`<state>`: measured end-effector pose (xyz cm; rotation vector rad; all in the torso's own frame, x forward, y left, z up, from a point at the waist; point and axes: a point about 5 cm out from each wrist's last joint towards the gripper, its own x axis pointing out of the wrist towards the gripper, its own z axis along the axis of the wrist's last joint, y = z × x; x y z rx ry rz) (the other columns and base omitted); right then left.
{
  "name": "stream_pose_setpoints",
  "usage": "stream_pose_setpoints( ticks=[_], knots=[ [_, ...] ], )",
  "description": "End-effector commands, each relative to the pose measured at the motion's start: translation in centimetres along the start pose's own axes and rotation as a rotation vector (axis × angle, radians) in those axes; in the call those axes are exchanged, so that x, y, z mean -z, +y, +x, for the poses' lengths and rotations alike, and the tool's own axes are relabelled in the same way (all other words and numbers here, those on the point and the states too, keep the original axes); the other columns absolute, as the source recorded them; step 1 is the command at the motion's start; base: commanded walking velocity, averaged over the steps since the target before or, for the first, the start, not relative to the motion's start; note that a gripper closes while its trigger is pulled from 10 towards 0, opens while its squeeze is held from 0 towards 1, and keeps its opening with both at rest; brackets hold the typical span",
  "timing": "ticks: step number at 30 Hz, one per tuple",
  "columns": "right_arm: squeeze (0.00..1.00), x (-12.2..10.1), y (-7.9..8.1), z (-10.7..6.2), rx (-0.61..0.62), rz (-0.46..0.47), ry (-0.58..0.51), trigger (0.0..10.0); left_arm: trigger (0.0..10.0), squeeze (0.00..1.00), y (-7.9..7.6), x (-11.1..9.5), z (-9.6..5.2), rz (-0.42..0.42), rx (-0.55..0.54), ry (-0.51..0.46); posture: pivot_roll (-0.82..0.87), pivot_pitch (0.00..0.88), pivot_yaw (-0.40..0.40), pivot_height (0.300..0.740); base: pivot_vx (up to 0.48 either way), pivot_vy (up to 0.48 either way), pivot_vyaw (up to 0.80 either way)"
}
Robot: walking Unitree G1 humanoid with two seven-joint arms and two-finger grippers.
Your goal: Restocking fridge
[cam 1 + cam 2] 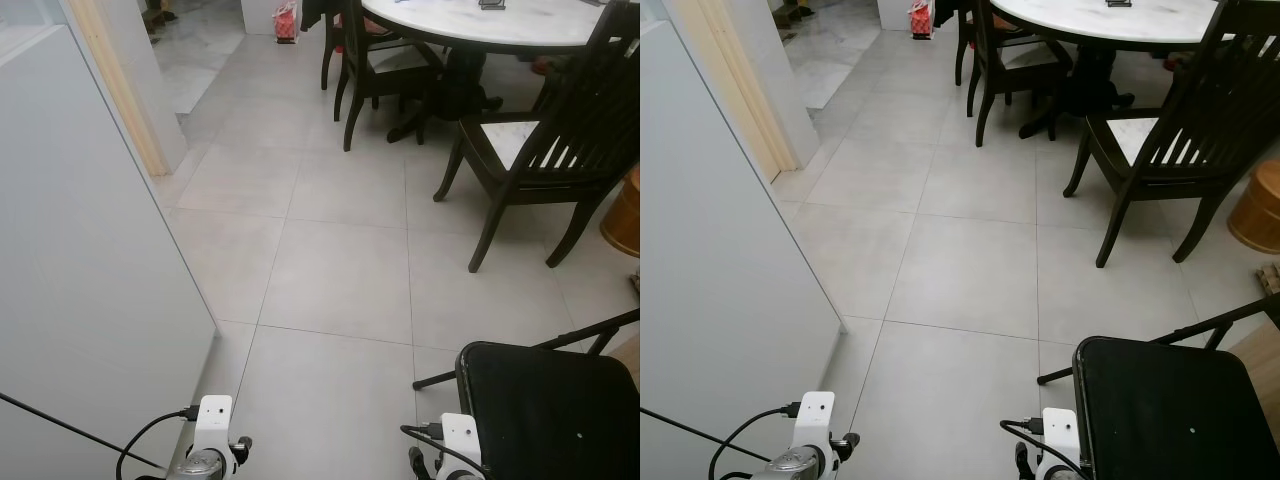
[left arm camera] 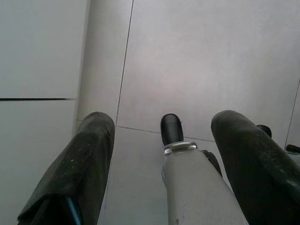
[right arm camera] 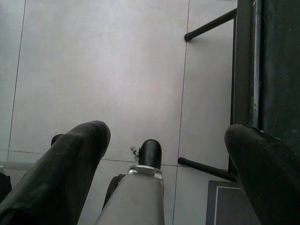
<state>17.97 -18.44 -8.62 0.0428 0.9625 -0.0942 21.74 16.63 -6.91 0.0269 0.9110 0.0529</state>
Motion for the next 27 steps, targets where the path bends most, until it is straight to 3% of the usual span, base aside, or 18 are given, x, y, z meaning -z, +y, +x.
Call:
stream_pose_setpoints(
  ticks=[1,12,15,18,22,27],
  knots=[
    [0.00,5.4,-3.8,-1.6,0.009,0.149,0.180,10.0,10.0,0.00,5.6,9.3,-2.7,-0.071,-0.069,0.247,0.08,0.018,0.028,0.740,0.000,0.000,0.00],
    [0.00,5.0,-3.8,-1.5,0.028,0.184,0.162,10.0,10.0,0.00,6.9,9.3,-2.9,-0.056,-0.078,0.239,0.06,0.072,0.031,0.740,0.000,0.000,0.00],
    [0.00,5.0,-3.7,-1.5,0.029,0.226,0.153,10.0,10.0,0.00,7.3,9.0,-2.9,-0.100,-0.098,0.221,0.05,0.076,0.028,0.740,0.000,0.000,0.00],
    [0.00,4.8,-3.8,-1.5,0.023,0.204,0.148,10.0,10.0,0.00,7.3,8.7,-2.8,-0.088,-0.084,0.209,0.04,0.079,0.031,0.740,0.000,0.000,0.00],
    [0.00,4.6,-3.8,-1.4,0.033,0.219,0.121,10.0,10.0,0.00,7.0,7.3,-2.3,-0.084,-0.078,0.151,0.04,0.086,0.033,0.740,0.000,0.000,0.00],
    [0.00,3.8,-4.1,-1.4,0.060,0.228,0.024,10.0,10.0,0.00,6.5,4.0,-1.5,-0.075,-0.044,-0.006,0.03,0.090,0.031,0.740,0.000,0.000,0.00]
  ],
)
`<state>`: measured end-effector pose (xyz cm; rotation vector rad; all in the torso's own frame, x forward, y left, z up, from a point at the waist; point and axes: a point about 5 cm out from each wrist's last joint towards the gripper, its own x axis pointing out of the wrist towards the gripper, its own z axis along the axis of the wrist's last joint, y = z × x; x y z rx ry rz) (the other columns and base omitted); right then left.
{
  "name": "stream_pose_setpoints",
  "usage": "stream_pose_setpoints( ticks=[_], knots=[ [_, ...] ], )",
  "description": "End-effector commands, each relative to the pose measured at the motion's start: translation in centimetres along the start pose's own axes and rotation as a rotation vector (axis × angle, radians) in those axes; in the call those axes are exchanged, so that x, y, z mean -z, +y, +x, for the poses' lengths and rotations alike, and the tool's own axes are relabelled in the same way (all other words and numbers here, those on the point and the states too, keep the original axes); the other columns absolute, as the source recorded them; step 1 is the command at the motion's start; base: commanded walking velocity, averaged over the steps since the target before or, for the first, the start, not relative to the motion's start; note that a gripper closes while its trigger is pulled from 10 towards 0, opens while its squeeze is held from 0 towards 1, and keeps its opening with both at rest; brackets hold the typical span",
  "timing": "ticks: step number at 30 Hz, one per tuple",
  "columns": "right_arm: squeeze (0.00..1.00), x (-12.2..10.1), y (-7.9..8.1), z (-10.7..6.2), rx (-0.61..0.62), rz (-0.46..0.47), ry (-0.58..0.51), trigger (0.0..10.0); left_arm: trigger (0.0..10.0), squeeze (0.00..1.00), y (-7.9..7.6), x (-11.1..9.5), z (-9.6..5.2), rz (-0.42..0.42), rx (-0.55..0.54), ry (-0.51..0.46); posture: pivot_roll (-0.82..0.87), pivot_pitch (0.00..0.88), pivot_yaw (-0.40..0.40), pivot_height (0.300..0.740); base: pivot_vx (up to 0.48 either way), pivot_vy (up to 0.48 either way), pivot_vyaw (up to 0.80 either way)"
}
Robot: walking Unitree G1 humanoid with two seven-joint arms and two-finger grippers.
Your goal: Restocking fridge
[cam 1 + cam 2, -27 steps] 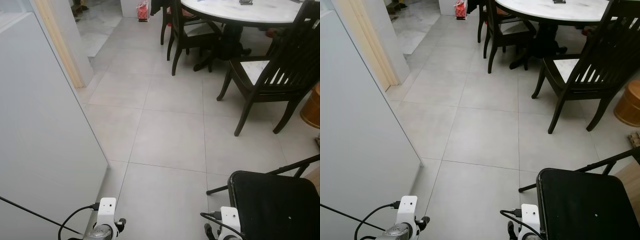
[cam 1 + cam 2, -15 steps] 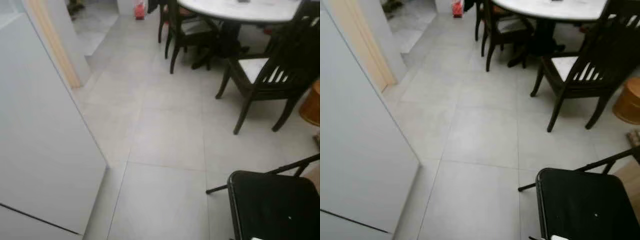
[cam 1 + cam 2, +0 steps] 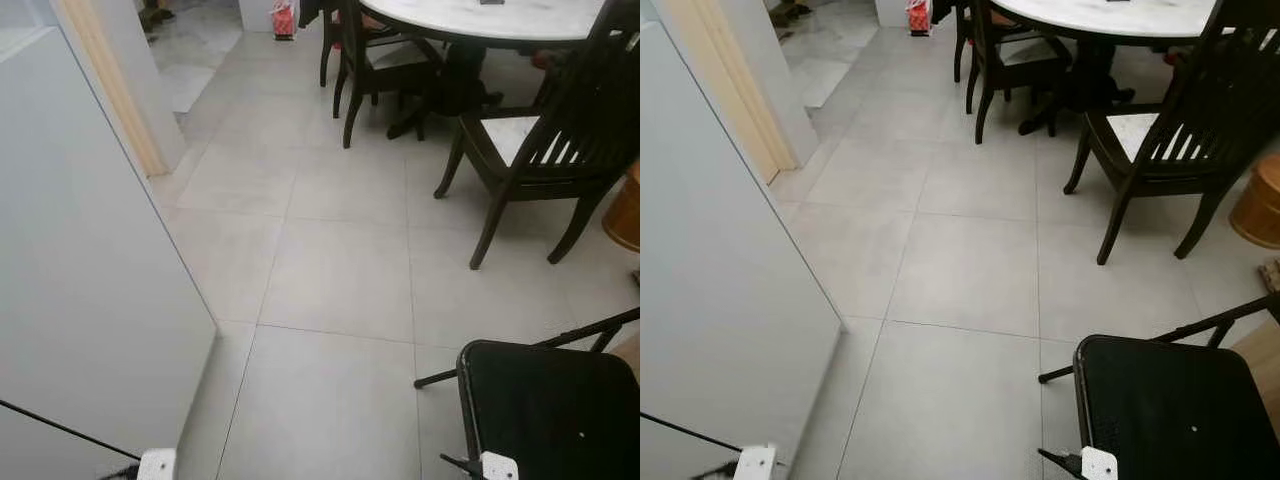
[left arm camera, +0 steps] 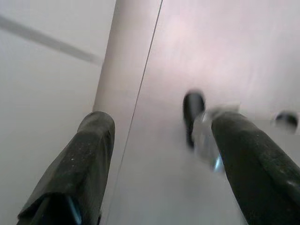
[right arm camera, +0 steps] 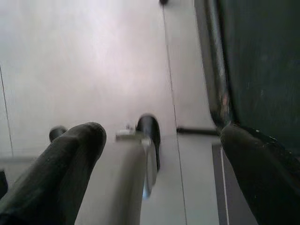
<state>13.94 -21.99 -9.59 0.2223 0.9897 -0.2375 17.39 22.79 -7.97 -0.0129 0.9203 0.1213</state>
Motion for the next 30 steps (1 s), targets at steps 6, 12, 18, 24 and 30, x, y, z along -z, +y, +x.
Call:
stream_pose_setpoints(
  ticks=[6,12,18,24,30],
  knots=[
    [0.00,-0.5,-0.4,-0.2,0.016,0.023,-0.102,10.0,10.0,0.00,-1.2,-2.9,0.3,0.059,0.128,-0.152,0.02,0.092,0.027,0.740,0.000,0.000,0.00],
    [0.00,-5.2,0.1,-0.2,0.002,0.063,-0.351,10.0,10.0,0.00,-1.5,-5.8,0.1,0.073,0.173,-0.317,-0.01,0.097,0.036,0.740,0.000,0.000,0.00],
    [0.00,-10.4,1.9,-1.0,-0.110,-0.033,-0.608,10.0,10.0,0.00,-1.8,-7.4,-1.0,0.062,0.121,-0.540,-0.02,0.102,0.048,0.740,0.000,0.000,0.00],
    [0.00,-11.5,2.6,-1.6,-0.162,-0.052,-0.697,10.0,10.0,0.00,-1.6,-7.7,-2.3,0.028,0.110,-0.664,-0.01,0.104,0.034,0.740,0.000,0.000,0.00],
    [0.00,-11.9,2.7,-2.0,-0.171,-0.061,-0.745,10.0,10.0,0.00,-2.3,-7.1,-2.7,0.004,0.135,-0.686,-0.04,0.105,-0.014,0.740,0.000,0.000,0.00]
  ],
)
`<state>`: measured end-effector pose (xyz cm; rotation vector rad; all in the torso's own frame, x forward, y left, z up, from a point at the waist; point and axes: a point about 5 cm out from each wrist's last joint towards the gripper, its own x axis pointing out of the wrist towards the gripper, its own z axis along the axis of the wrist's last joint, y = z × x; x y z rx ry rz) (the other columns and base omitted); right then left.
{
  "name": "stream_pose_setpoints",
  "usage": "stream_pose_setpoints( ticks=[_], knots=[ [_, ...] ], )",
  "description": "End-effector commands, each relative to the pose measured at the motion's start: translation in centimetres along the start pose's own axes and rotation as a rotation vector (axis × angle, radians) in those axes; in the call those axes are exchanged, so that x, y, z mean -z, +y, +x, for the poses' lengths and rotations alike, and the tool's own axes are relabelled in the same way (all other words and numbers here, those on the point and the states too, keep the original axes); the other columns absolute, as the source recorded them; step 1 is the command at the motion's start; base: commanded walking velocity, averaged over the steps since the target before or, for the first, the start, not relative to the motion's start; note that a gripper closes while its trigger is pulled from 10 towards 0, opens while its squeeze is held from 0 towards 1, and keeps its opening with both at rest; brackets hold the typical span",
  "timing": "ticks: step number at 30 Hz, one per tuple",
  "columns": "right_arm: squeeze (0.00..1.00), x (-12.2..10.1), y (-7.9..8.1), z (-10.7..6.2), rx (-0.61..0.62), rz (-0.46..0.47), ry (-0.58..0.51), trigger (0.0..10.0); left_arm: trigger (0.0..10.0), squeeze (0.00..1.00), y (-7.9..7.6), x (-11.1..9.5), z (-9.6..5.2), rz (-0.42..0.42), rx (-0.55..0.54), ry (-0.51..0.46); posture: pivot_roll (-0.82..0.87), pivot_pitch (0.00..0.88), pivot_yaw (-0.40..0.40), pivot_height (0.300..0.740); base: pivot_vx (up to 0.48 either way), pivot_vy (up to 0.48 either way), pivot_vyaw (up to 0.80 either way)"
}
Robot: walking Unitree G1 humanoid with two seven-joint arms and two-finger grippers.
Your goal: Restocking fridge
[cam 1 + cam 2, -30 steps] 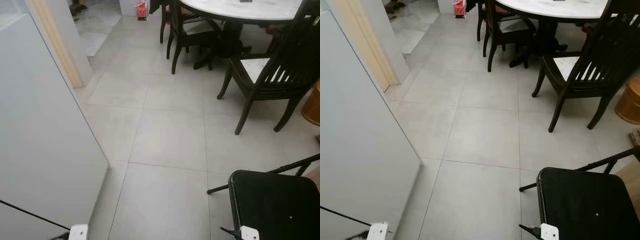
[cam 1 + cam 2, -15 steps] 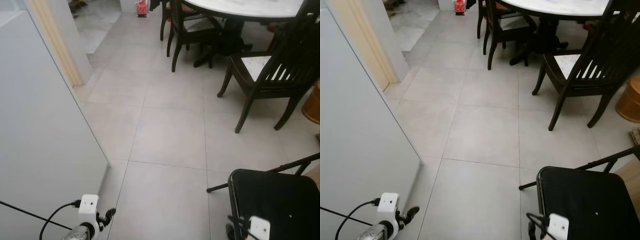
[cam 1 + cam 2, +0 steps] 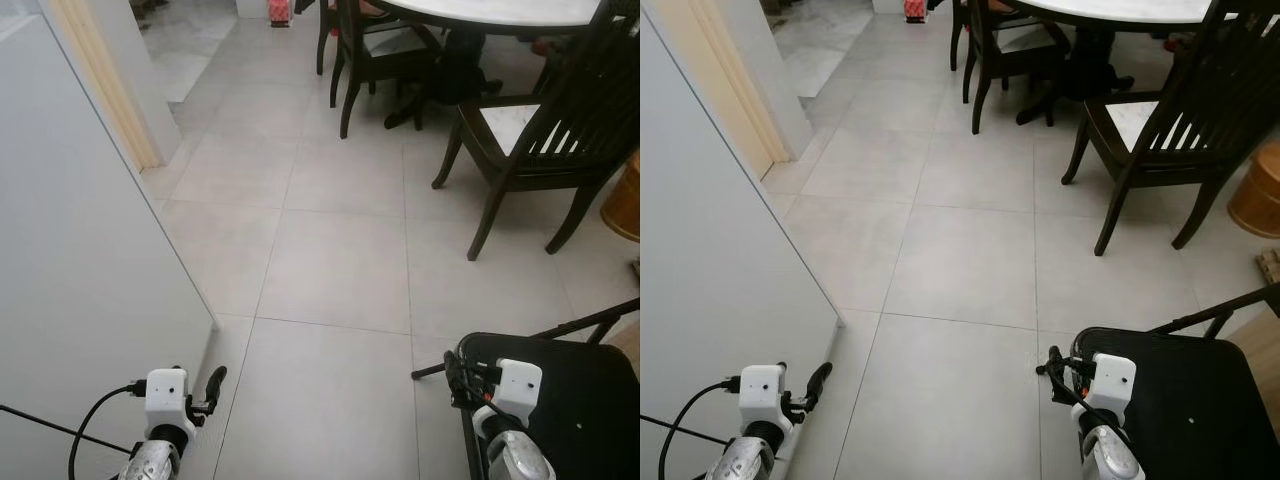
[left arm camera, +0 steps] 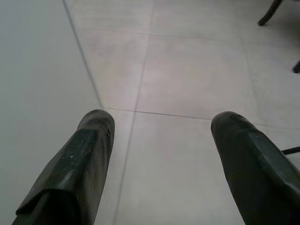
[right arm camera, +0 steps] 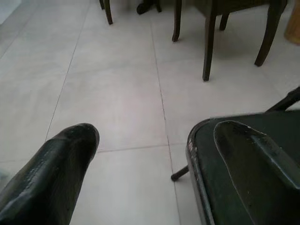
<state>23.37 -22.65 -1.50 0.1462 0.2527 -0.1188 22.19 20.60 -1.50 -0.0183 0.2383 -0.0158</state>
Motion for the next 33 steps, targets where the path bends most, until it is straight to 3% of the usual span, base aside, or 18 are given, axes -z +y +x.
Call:
stream_pose_setpoints(
  ticks=[1,7,12,15,16,17,18,26,33],
  knots=[
    [0.00,-0.5,0.0,-0.3,-0.029,-0.025,-0.036,10.0,10.0,0.00,-0.3,0.3,-0.5,-0.025,-0.015,-0.019,-0.04,0.096,-0.038,0.740,0.000,0.000,0.00],
    [0.00,-2.2,-0.9,-0.5,-0.055,-0.109,-0.117,10.0,10.0,0.00,-2.1,-0.8,-0.1,-0.057,-0.007,-0.090,-0.04,0.075,-0.066,0.740,0.000,0.000,0.00],
    [0.00,-2.9,-1.0,-0.5,-0.043,-0.095,-0.158,10.0,10.0,0.00,-2.7,-1.8,0.3,-0.025,0.030,-0.132,-0.04,0.070,-0.068,0.740,0.000,0.000,0.00],
    [0.00,-3.9,-0.6,-0.4,-0.049,-0.104,-0.206,10.0,10.0,0.00,-3.1,-3.4,0.8,-0.004,0.056,-0.195,-0.04,0.072,-0.063,0.740,0.000,0.000,0.00],
    [0.00,-5.0,0.2,-0.3,-0.058,-0.118,-0.265,10.0,10.0,0.00,-3.4,-5.6,1.3,0.028,0.085,-0.273,-0.05,0.076,-0.044,0.740,0.000,0.000,0.00],
    [0.00,-5.0,0.2,-0.3,-0.058,-0.118,-0.265,10.0,10.0,0.00,-3.4,-5.6,1.3,0.028,0.085,-0.273,-0.05,0.076,-0.044,0.740,0.000,0.000,0.00],
    [0.00,-5.8,0.8,-0.3,-0.060,-0.115,-0.307,10.0,10.0,0.00,-3.9,-7.1,1.5,0.051,0.119,-0.326,-0.05,0.073,-0.029,0.740,0.000,0.000,0.00],
    [0.00,-7.1,1.9,-0.4,-0.047,-0.089,-0.379,10.0,10.0,0.00,-4.4,-9.0,1.7,0.072,0.166,-0.381,-0.07,0.071,0.017,0.740,0.000,0.000,0.00],
    [0.00,-9.7,5.1,-1.4,-0.111,-0.083,-0.490,10.0,10.0,0.00,-4.3,-10.9,0.6,0.085,0.194,-0.411,-0.07,0.067,0.059,0.740,0.000,0.000,0.00]
  ],
)
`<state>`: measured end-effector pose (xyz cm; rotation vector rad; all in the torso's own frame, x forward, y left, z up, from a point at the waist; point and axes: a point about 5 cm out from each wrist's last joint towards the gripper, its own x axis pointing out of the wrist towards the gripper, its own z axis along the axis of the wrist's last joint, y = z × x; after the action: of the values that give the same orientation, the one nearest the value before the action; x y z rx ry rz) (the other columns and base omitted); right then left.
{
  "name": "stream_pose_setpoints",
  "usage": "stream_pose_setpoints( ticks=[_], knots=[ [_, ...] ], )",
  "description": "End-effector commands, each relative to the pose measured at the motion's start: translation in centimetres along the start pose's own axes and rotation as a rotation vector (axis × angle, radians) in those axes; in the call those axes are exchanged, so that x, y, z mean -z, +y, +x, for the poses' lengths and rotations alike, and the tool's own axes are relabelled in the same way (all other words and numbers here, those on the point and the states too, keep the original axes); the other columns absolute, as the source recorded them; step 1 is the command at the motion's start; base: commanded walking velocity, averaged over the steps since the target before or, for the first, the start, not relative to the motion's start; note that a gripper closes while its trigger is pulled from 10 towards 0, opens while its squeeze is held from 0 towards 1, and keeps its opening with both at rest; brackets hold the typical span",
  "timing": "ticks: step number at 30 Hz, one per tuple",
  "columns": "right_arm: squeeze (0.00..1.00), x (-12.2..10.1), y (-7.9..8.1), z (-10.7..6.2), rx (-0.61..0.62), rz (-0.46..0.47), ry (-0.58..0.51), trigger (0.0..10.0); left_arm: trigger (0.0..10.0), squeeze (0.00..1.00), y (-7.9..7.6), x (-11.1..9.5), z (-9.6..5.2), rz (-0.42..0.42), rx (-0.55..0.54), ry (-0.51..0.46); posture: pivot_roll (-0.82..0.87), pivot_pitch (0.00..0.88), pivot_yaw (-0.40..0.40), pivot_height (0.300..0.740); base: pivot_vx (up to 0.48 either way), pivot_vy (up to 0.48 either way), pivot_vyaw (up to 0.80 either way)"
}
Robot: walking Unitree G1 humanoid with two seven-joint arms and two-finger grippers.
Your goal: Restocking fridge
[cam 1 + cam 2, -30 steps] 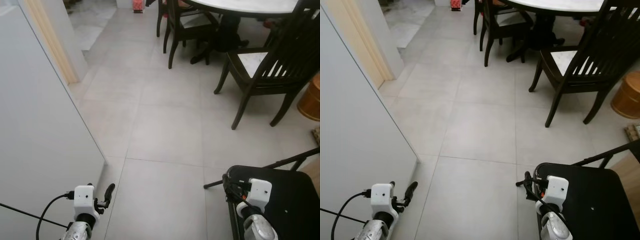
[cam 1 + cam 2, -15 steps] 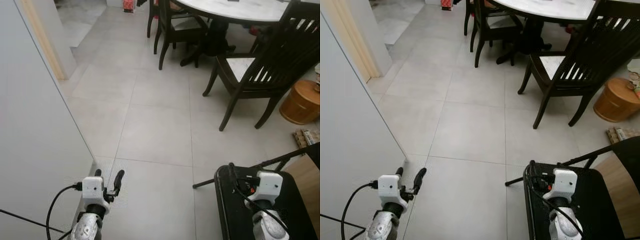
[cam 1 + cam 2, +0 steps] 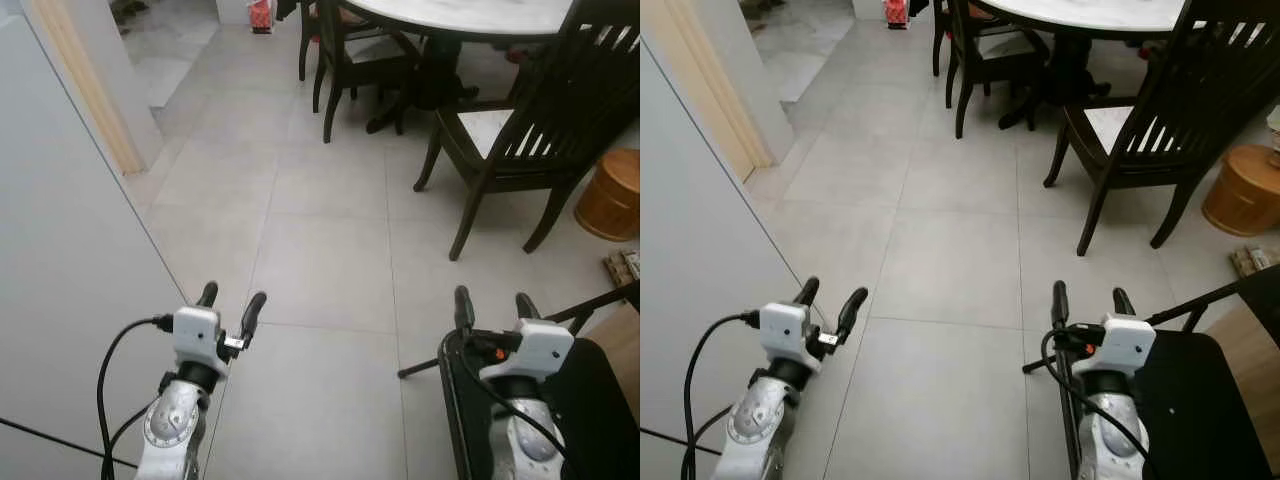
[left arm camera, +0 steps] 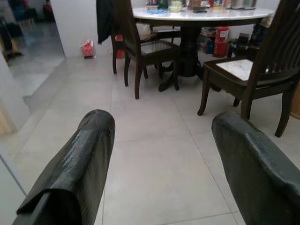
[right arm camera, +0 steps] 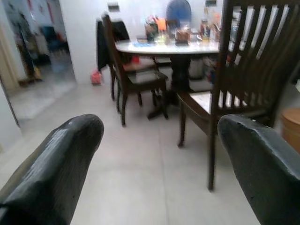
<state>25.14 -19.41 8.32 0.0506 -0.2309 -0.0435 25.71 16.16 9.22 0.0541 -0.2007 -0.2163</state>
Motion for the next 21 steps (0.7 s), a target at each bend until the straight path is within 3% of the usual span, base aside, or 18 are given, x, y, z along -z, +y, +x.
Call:
stream_pose_setpoints(
  ticks=[1,9,12,16,21],
  knots=[
    [0.00,-0.7,0.6,0.0,-0.028,-0.010,-0.013,10.0,10.0,0.00,0.2,0.0,-0.6,-0.015,-0.003,0.025,-0.07,0.067,0.059,0.740,0.000,0.000,0.00],
    [0.00,-2.1,1.2,-0.2,-0.058,0.004,-0.030,10.0,10.0,0.00,1.5,-0.3,-2.1,-0.009,-0.059,0.054,-0.06,0.064,0.058,0.740,0.000,0.000,0.00],
    [0.00,-2.1,1.2,-0.2,-0.101,-0.019,-0.006,10.0,10.0,0.00,2.9,0.4,-3.2,-0.016,-0.146,0.095,-0.05,0.059,0.032,0.740,0.000,0.000,0.00],
    [0.00,-2.5,0.9,-0.2,-0.061,-0.006,0.022,10.0,10.0,0.00,2.6,-0.1,-3.2,-0.024,-0.139,0.103,-0.04,0.058,0.015,0.740,0.000,0.000,0.00],
    [0.00,-2.1,1.7,-0.7,-0.068,0.000,0.050,10.0,10.0,0.00,0.6,-0.3,-2.8,-0.049,-0.044,0.106,-0.05,0.053,0.029,0.740,0.000,0.000,0.00]
  ],
)
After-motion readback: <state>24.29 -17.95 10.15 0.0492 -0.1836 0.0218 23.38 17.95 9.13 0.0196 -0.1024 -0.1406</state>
